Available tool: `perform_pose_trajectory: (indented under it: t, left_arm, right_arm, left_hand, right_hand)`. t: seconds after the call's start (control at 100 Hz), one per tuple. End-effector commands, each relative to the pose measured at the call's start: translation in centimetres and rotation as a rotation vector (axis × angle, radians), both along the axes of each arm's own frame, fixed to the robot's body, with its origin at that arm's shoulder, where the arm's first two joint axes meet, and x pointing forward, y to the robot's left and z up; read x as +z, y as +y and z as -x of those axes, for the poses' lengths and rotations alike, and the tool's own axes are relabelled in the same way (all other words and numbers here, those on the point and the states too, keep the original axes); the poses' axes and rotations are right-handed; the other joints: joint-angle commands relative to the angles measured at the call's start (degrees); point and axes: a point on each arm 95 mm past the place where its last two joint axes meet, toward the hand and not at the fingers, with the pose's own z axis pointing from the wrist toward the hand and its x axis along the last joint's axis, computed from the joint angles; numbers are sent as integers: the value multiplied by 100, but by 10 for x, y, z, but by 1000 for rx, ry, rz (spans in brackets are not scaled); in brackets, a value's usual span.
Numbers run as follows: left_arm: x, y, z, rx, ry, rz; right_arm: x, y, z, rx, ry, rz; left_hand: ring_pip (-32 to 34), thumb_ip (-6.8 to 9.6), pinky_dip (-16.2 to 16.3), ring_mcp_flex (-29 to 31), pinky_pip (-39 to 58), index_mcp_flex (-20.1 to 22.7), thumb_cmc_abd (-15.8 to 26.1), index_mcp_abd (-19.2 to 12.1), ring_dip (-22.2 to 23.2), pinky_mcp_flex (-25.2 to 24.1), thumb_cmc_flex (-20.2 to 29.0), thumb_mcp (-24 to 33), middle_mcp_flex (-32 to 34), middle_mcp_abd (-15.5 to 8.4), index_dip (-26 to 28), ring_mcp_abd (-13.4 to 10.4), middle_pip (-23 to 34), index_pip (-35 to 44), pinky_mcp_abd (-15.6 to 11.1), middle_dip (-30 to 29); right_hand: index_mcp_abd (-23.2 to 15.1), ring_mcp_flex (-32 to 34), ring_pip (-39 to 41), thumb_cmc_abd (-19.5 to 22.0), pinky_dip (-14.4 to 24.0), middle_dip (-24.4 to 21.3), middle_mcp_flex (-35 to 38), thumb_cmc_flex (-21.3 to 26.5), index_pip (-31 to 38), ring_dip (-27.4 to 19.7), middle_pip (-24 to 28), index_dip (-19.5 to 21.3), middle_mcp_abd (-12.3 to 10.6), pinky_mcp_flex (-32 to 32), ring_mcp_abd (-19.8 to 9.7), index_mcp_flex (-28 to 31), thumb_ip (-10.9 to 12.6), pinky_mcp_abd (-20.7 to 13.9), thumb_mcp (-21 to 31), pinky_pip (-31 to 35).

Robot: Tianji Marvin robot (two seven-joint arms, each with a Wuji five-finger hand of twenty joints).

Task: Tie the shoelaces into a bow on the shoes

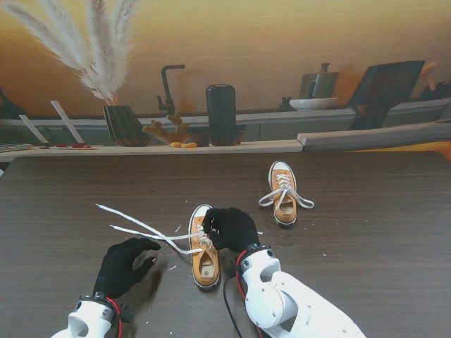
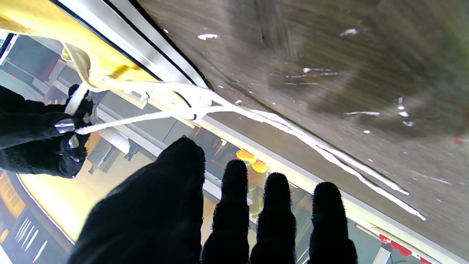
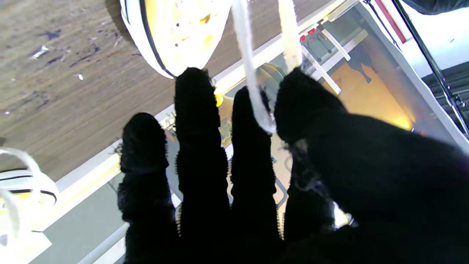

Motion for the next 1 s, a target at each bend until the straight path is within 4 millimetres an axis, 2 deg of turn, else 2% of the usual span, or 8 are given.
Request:
perform_pose_trajectory:
  t: [0.0,0.11,0.18,0.26,0.42,0.62,0.77,0.99]
  left_arm:
    - [0,-3,0,-16,13,4]
    - [0,-4,0,-18,16,3]
    - [0,-5,0,-19,18,4]
    - [0,-5,0,-20,20,2]
    - [0,-6,-1,-22,21,-4]
    - [0,-6,-1,-21,18,-9]
    - [0,-6,-1,-20,18,-10]
    - [0,-6,0,-18,21,-16]
  right_arm:
    - [0,-1,4,9,28,-50]
    - [1,-5,9,20,67,-114]
    - [1,-10,11,32,80,-121]
    - [2,-17,14,46,88,-93]
    - [1,-27,18,59,94,-6]
    - [-3,-32,18,54,103,62]
    - [-6,-32,17,51,124,82]
    - [-9,-36,16,-7,135,156]
  left_hand:
    - [82,-130,-63,137,103,164,68,-250,161,-56,281,-9,38,-168,20,-103,84,60,-157,157]
    - [94,-136,-63,150,111,155,90,-282,165,-54,301,-16,46,-176,24,-108,89,70,-156,160]
    - [95,-137,-63,147,117,147,99,-236,165,-51,317,-17,48,-173,9,-110,92,59,-160,161]
    - [100,-142,-64,152,121,135,127,-236,165,-49,339,-23,51,-174,0,-109,95,49,-159,162]
    - [104,-155,-63,150,131,146,133,-234,165,-49,358,-46,51,-171,-5,-104,97,52,-155,163]
    - [113,-163,-66,158,141,178,132,-245,167,-48,389,-65,72,-175,-1,-109,107,73,-156,166]
    - [117,-174,-69,162,146,179,157,-240,166,-49,418,-77,74,-160,-14,-93,110,71,-153,166]
    - [122,-192,-71,163,162,220,168,-141,165,-48,474,-104,94,-153,-53,-95,123,61,-157,171]
  right_hand:
    - [56,259,-6,-398,-68,33,280,234,350,59,235,-120,-182,87,-72,-60,-309,72,105,35]
    - [219,74,27,-151,-24,467,-133,425,276,134,904,-155,-249,-204,-43,-608,-182,-33,104,5]
    - [675,-275,47,144,130,880,-686,401,-1197,318,1349,-565,-278,-561,-50,-1047,-92,-138,153,-41]
    - [838,-748,275,234,240,1486,-1346,332,-2457,441,1735,-536,-268,-890,-95,-895,-90,-223,218,-67]
    - [958,-1346,958,298,314,2174,-1980,272,-2997,419,2141,-821,-139,-1184,-132,-429,-108,-278,214,-63]
    - [1098,-1387,1252,502,278,2354,-1972,284,-2550,295,2227,-1701,68,-1119,-76,-177,-116,-199,162,-38]
    - [1225,-1372,1368,643,309,2404,-1946,272,-2506,342,2265,-1785,162,-1101,-39,-126,-146,-141,180,33]
    - [1113,-1091,1472,709,296,2422,-1561,77,-1443,314,2221,-2207,179,-862,-64,-40,-98,18,131,190]
